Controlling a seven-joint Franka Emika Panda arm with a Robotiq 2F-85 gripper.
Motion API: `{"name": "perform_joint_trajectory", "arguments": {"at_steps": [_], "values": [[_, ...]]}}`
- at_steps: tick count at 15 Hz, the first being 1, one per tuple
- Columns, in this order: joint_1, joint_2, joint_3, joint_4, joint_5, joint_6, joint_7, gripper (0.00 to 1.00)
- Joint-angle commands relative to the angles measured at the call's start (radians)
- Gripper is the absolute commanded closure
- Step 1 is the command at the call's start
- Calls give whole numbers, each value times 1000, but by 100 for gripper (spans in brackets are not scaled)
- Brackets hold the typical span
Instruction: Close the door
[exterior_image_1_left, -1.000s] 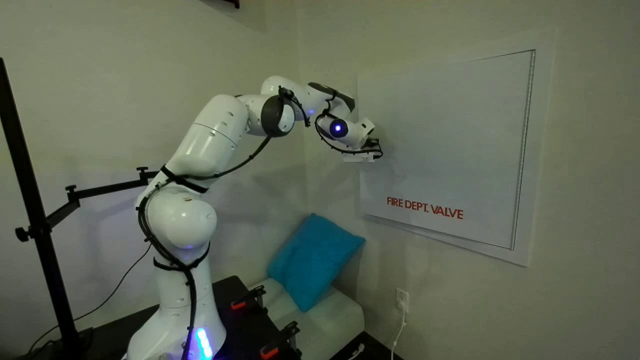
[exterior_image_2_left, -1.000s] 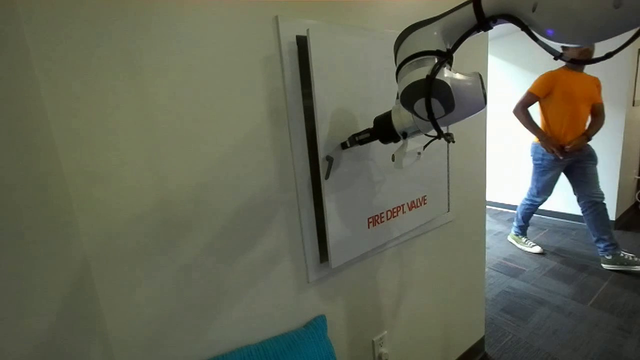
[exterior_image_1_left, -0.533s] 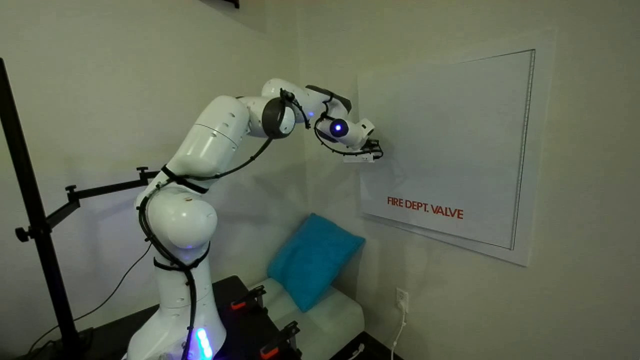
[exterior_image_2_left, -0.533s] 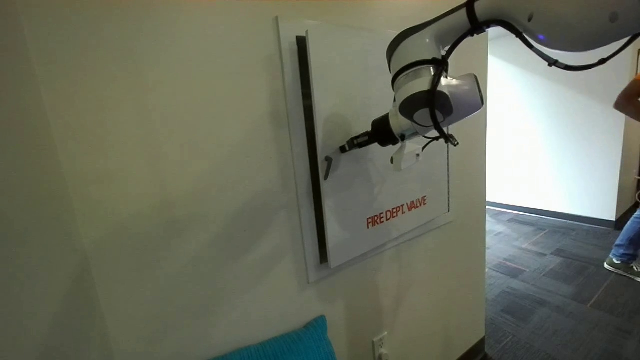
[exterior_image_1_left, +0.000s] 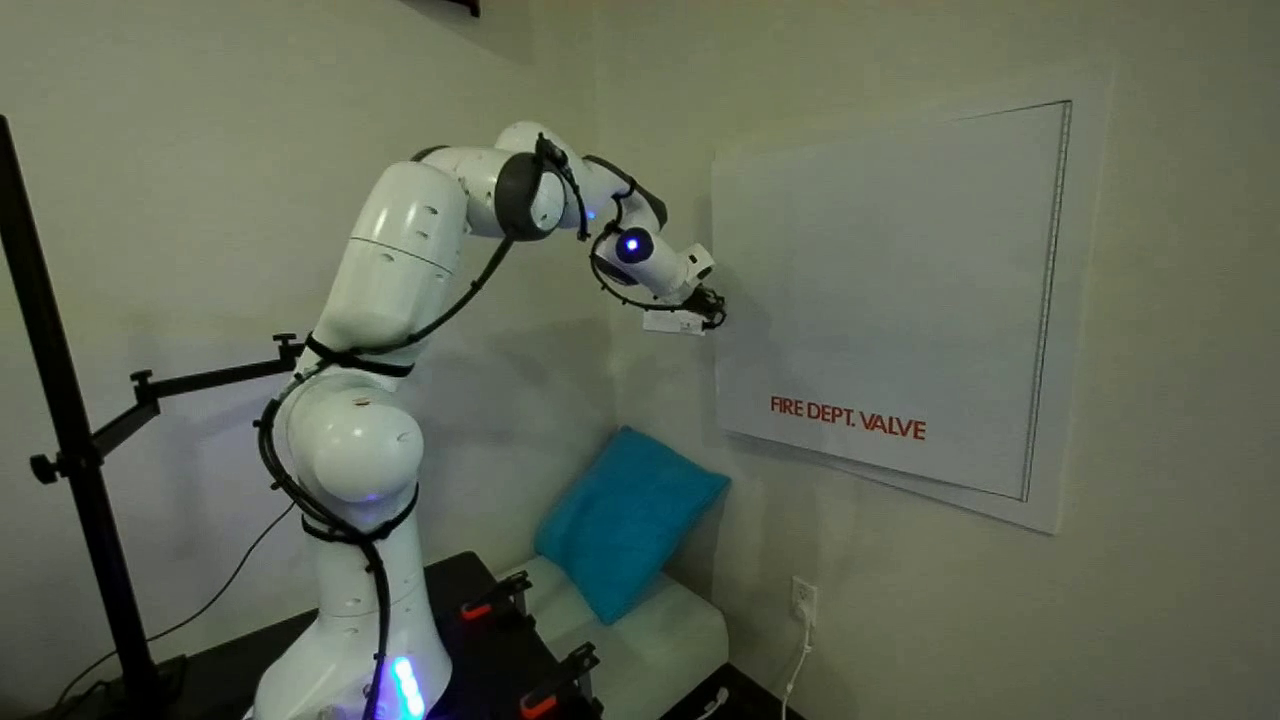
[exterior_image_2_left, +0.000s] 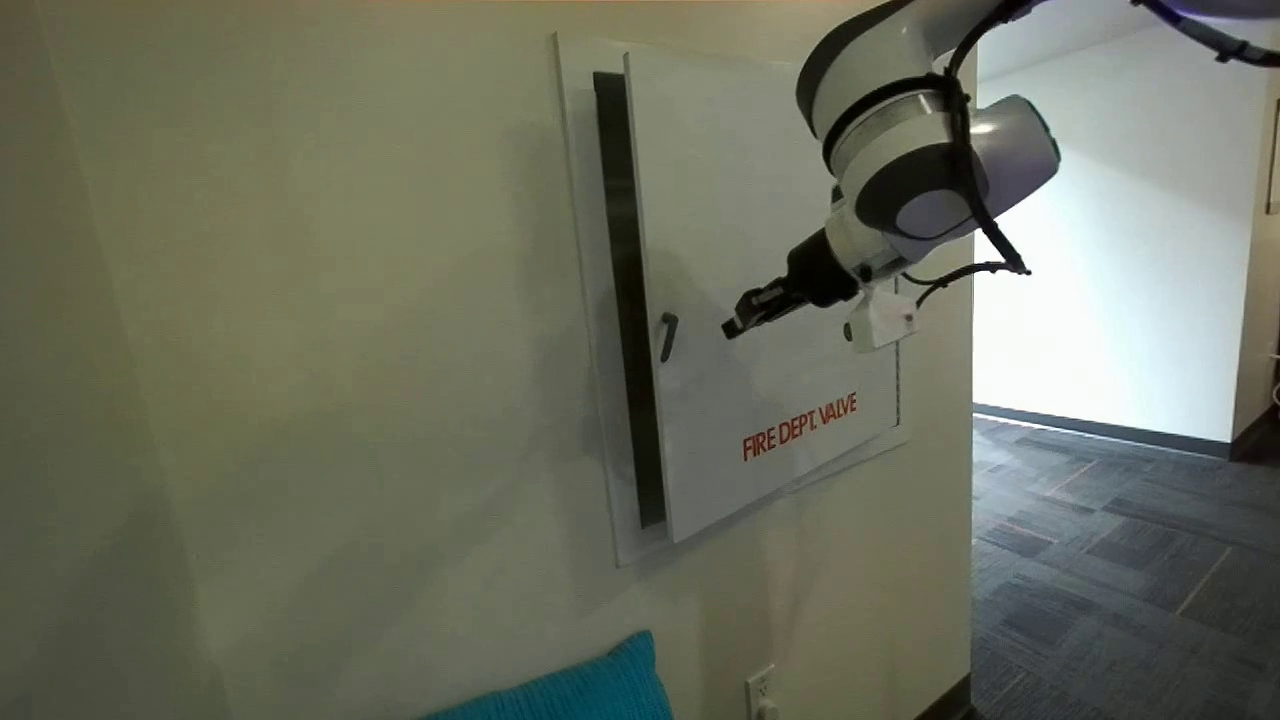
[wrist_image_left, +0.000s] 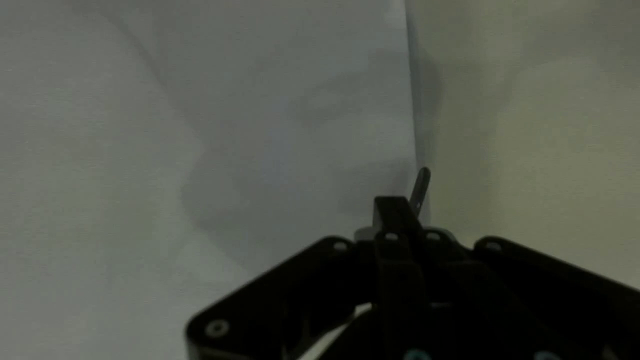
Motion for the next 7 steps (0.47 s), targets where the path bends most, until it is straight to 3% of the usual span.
{"name": "perform_joint_trajectory", "arguments": {"at_steps": [1, 3, 7], "values": [[-144, -195, 126, -250, 121, 82, -35, 100], [-248, -251, 219, -312, 245, 115, -116, 100], [-409, -304, 337, -362, 511, 104, -331, 100]]}}
